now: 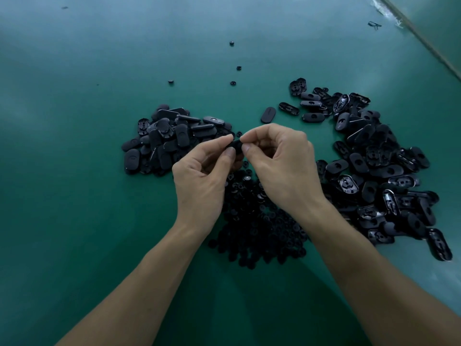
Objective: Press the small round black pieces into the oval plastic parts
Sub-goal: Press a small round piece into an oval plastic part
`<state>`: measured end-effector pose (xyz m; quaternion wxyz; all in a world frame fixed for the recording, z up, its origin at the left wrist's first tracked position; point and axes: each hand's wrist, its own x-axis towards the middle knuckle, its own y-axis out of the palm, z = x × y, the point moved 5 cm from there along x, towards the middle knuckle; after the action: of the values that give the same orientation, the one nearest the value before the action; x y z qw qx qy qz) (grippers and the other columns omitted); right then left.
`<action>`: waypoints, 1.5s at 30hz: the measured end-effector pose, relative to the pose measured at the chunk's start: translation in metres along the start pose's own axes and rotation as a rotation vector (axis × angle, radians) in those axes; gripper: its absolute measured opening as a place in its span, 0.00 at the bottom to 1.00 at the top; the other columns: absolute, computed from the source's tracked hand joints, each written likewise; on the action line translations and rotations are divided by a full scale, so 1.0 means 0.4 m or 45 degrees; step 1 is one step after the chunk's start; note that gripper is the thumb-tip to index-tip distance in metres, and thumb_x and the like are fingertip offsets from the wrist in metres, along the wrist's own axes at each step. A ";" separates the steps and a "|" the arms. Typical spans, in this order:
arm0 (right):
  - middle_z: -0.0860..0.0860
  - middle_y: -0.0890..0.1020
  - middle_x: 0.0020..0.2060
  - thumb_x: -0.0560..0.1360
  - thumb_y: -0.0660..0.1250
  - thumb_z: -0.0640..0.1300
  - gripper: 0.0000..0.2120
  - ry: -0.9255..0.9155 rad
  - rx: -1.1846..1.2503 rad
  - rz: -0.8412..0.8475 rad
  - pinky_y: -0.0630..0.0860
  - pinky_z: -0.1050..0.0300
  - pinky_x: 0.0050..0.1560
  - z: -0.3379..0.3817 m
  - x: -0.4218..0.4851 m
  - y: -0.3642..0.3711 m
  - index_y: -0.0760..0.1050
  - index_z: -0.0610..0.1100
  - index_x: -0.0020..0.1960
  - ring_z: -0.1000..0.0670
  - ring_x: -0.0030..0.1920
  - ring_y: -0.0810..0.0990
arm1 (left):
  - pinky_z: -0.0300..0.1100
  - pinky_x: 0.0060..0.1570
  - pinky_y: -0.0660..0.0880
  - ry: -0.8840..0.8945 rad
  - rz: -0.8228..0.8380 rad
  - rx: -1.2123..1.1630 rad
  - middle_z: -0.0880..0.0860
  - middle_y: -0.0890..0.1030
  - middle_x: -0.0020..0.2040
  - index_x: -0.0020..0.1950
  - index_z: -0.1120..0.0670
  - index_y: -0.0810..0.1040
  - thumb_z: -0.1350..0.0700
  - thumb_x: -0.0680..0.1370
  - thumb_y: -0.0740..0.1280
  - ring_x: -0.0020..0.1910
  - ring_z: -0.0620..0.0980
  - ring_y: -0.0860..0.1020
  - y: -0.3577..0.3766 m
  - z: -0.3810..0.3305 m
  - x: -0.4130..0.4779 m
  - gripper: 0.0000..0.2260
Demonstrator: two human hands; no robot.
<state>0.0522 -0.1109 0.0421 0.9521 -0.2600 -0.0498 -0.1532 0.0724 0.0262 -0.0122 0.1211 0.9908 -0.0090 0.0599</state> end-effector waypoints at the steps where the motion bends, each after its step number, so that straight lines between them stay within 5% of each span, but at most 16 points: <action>1: 0.58 0.84 0.36 0.76 0.71 0.38 0.06 -0.005 -0.012 -0.008 0.80 0.64 0.43 0.001 -0.001 0.001 0.82 0.49 0.46 0.60 0.38 0.83 | 0.40 0.50 0.81 0.004 0.001 0.003 0.51 0.87 0.46 0.54 0.53 0.84 0.67 0.79 0.69 0.47 0.49 0.86 0.001 -0.001 0.000 0.10; 13: 0.60 0.83 0.37 0.76 0.71 0.38 0.06 -0.004 -0.018 -0.044 0.75 0.73 0.40 -0.003 -0.015 0.019 0.83 0.48 0.47 0.63 0.40 0.82 | 0.35 0.48 0.79 0.035 0.009 0.077 0.47 0.87 0.44 0.51 0.51 0.83 0.68 0.76 0.72 0.45 0.43 0.85 -0.003 -0.007 -0.003 0.12; 20: 0.55 0.85 0.39 0.76 0.71 0.38 0.08 0.161 0.209 0.016 0.82 0.57 0.48 -0.037 -0.016 0.031 0.81 0.52 0.45 0.56 0.42 0.84 | 0.35 0.48 0.79 0.053 -0.021 0.154 0.46 0.86 0.42 0.51 0.50 0.83 0.66 0.76 0.73 0.44 0.43 0.83 -0.005 -0.007 -0.004 0.11; 30: 0.58 0.83 0.36 0.76 0.72 0.37 0.09 0.073 0.166 -0.006 0.77 0.69 0.41 -0.031 -0.025 0.019 0.80 0.52 0.46 0.61 0.38 0.82 | 0.35 0.49 0.79 0.034 0.003 0.141 0.47 0.87 0.45 0.53 0.50 0.84 0.66 0.76 0.72 0.46 0.44 0.84 -0.001 -0.008 -0.002 0.12; 40: 0.59 0.84 0.37 0.74 0.74 0.38 0.07 0.090 0.048 0.033 0.78 0.71 0.43 -0.022 -0.015 0.005 0.84 0.50 0.45 0.63 0.39 0.83 | 0.37 0.48 0.79 0.054 0.024 0.246 0.49 0.86 0.45 0.52 0.52 0.82 0.63 0.78 0.72 0.46 0.46 0.84 0.001 -0.007 -0.008 0.07; 45: 0.55 0.86 0.42 0.77 0.69 0.37 0.10 0.174 0.069 0.189 0.82 0.59 0.50 -0.020 -0.010 0.014 0.86 0.49 0.51 0.60 0.41 0.83 | 0.37 0.47 0.80 0.033 0.004 0.229 0.50 0.86 0.45 0.54 0.55 0.82 0.62 0.78 0.73 0.46 0.46 0.85 -0.003 -0.006 -0.004 0.07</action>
<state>0.0504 -0.1094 0.0318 0.9687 -0.2259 0.0306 -0.0982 0.0706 0.0280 -0.0104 0.0315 0.9968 -0.0036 0.0735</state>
